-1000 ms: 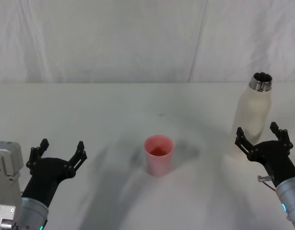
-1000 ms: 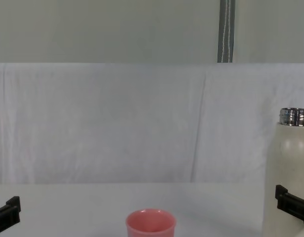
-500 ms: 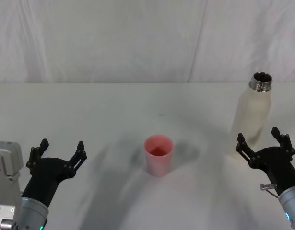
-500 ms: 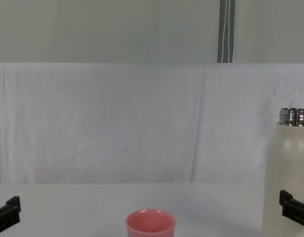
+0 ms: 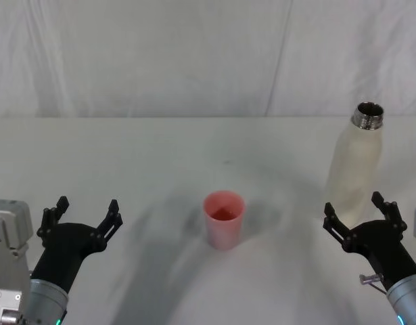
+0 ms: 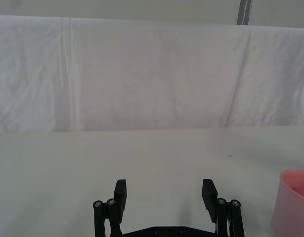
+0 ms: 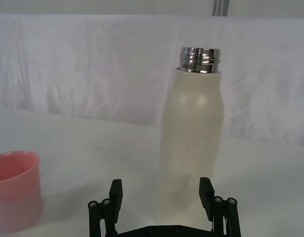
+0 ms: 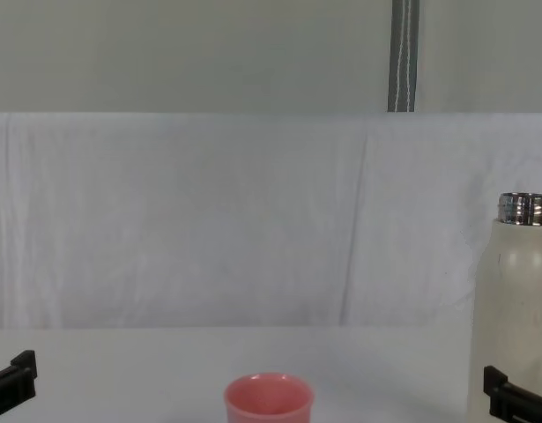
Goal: Grasp the thermos with one hand and pour water into the cup lid.
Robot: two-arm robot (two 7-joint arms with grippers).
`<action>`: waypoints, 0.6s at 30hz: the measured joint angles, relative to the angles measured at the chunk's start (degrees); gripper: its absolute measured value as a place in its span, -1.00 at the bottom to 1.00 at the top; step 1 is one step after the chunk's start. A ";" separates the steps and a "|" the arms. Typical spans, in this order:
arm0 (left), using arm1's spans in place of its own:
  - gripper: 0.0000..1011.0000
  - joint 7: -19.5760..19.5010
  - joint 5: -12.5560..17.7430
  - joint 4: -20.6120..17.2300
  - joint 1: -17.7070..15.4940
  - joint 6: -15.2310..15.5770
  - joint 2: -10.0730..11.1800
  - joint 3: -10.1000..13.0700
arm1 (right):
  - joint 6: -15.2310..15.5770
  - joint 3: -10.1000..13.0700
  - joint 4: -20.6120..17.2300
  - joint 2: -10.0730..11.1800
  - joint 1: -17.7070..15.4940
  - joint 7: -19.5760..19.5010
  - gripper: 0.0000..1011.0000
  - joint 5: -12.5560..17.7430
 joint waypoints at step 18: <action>0.98 0.00 0.00 0.00 0.00 0.00 0.00 0.00 | 0.29 -2.05 1.04 0.38 -0.48 1.15 0.98 0.45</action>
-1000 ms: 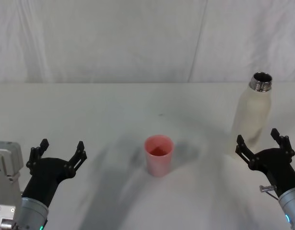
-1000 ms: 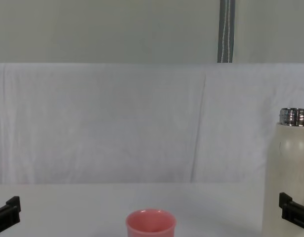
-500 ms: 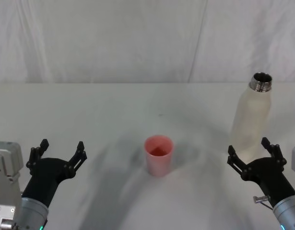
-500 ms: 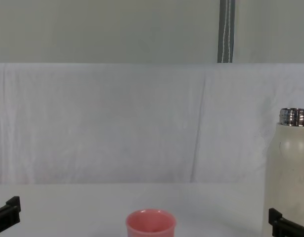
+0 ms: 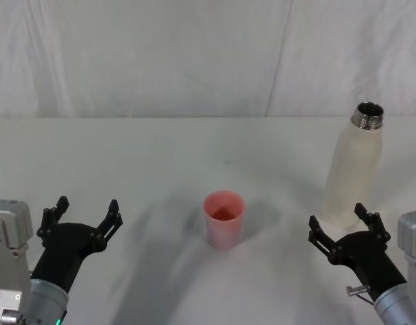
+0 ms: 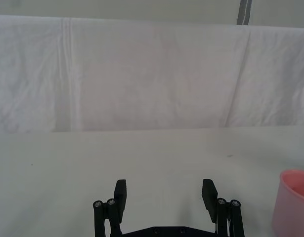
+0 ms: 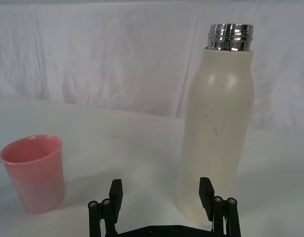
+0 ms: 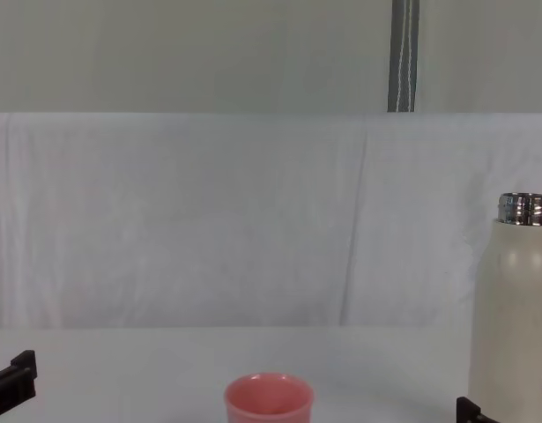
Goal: Grasp the thermos with one hand and pour water into the cup lid.
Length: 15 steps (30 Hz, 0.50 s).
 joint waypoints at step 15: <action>0.98 0.00 0.00 0.00 0.00 0.00 0.00 0.00 | -0.22 -0.40 1.48 0.01 0.52 0.14 0.98 0.69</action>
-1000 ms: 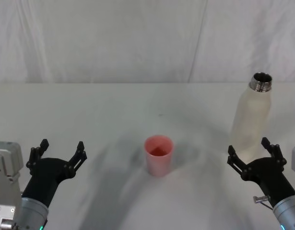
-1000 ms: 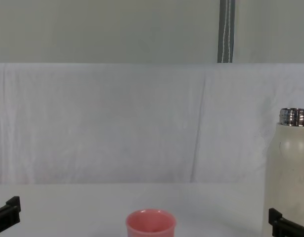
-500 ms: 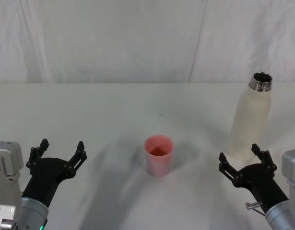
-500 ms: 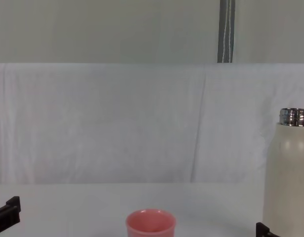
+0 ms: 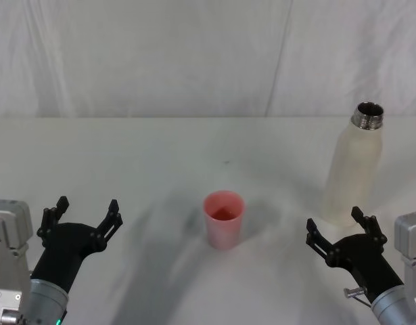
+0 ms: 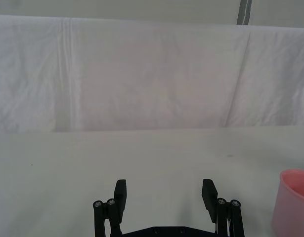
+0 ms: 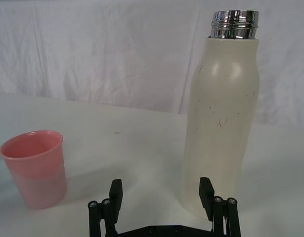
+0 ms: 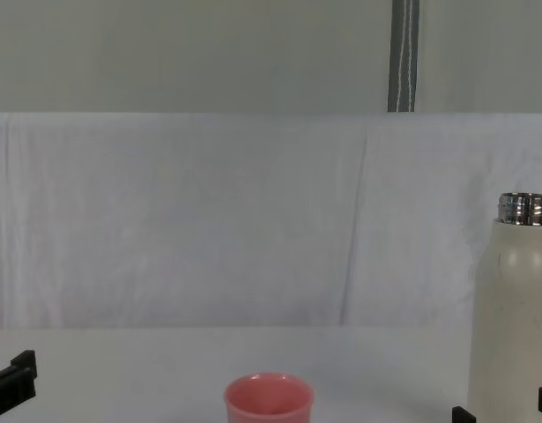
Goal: Grasp the thermos with one hand and pour water into the cup lid.
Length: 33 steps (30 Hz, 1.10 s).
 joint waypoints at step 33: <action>0.98 0.00 0.00 0.00 0.00 0.00 0.00 0.00 | 0.01 0.11 -0.11 -0.04 -0.01 -0.12 0.98 -0.12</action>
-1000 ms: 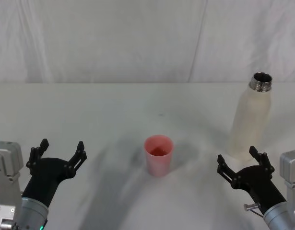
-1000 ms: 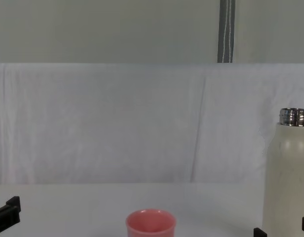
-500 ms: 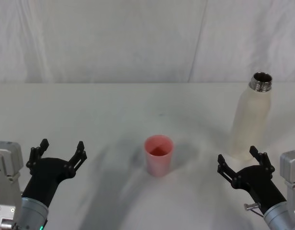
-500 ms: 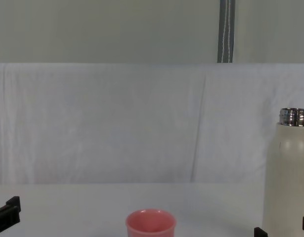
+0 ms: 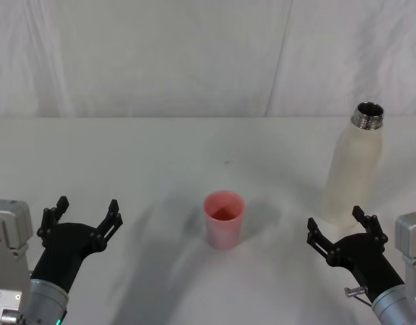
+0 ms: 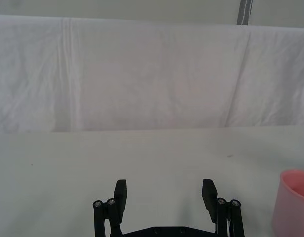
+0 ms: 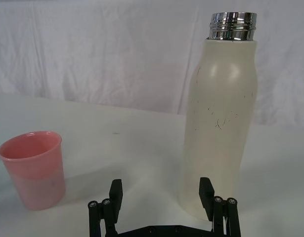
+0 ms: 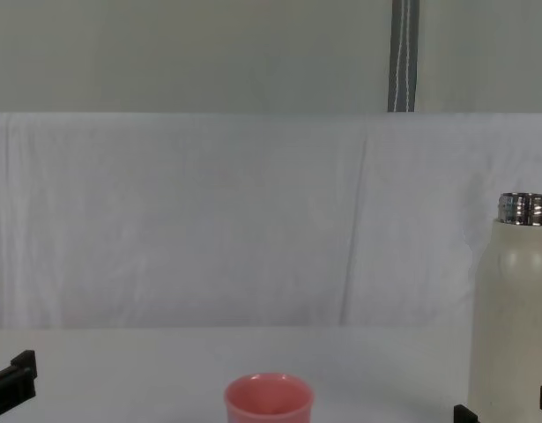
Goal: Grasp the thermos with one hand and pour water into the cup lid.
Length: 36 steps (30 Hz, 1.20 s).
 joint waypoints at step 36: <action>0.98 0.00 0.00 0.00 0.00 0.00 0.00 0.00 | 0.00 0.00 0.00 0.00 0.00 0.01 0.98 0.00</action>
